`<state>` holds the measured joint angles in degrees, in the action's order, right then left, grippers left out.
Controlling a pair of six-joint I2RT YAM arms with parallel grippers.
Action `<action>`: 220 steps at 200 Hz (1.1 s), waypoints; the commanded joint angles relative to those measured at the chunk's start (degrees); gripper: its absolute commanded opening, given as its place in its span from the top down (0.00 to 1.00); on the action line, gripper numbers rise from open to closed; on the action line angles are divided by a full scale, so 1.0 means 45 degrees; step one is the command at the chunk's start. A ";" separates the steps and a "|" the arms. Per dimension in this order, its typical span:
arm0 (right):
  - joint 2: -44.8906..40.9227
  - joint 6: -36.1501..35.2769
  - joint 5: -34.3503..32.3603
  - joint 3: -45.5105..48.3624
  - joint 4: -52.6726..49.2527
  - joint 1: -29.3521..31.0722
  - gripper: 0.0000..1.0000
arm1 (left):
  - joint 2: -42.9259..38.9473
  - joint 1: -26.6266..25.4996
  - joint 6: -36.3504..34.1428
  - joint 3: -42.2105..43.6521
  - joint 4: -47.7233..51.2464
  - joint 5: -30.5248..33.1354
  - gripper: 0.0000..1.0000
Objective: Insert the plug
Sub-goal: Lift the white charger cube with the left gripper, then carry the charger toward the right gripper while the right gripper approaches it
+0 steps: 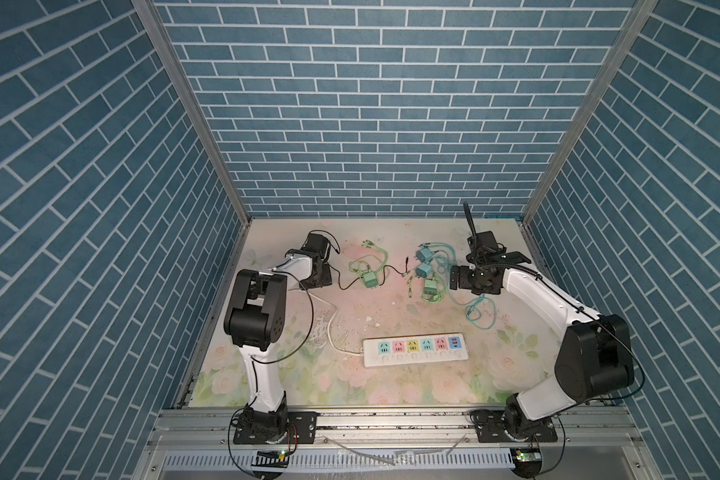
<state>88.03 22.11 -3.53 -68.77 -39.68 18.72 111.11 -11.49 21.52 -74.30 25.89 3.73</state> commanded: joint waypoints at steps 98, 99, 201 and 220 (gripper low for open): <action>-0.3865 0.0823 0.5180 -0.0163 -0.1065 0.0060 0.01 | -0.4567 -0.4453 -0.2981 0.0370 -0.2531 -0.0825 0.69; -0.3891 0.0855 0.5209 -0.0135 -0.1036 0.0059 0.01 | -0.4590 -0.4495 -0.3003 0.0423 -0.2589 -0.0846 0.69; -0.3047 0.2025 0.6775 0.0455 0.0908 0.1231 0.09 | -0.6468 -0.6192 -0.4092 0.5375 -0.8795 -0.2488 0.70; -0.2325 0.2106 0.6614 0.0194 0.1207 0.1728 0.12 | -0.6760 -0.6237 -0.4196 0.6023 -0.9486 -0.2526 0.70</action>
<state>74.11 29.58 25.61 -68.07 -36.73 24.05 83.24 -39.07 4.82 -49.74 -6.48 -6.68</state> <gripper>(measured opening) 0.895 0.583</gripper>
